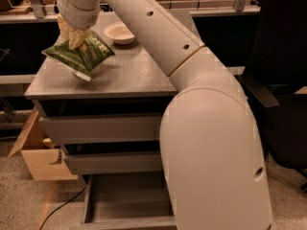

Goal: Pick green jalapeno chip bag from bottom drawer and place on counter

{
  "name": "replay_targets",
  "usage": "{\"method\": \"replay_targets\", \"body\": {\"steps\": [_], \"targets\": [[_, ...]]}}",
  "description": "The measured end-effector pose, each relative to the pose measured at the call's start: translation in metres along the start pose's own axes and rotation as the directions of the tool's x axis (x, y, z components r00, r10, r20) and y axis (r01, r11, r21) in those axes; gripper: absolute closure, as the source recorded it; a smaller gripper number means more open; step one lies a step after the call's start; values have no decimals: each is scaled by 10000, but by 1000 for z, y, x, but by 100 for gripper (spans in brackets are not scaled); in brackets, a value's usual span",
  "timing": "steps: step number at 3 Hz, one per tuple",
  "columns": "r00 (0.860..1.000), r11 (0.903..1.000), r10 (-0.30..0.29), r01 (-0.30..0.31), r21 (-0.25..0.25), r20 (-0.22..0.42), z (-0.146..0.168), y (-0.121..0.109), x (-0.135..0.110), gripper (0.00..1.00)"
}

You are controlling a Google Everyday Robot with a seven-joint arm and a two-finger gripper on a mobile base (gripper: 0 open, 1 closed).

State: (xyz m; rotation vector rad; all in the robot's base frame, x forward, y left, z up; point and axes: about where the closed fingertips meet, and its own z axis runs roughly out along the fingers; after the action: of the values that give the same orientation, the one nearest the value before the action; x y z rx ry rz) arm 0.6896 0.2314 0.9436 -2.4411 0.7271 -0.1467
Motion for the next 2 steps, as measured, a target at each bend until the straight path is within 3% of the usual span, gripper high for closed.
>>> {"method": "replay_targets", "body": {"steps": [1, 2], "targets": [[10000, 10000, -11, 11, 2, 26, 4, -1, -1, 4], [10000, 10000, -17, 17, 3, 42, 6, -1, -1, 0]]}}
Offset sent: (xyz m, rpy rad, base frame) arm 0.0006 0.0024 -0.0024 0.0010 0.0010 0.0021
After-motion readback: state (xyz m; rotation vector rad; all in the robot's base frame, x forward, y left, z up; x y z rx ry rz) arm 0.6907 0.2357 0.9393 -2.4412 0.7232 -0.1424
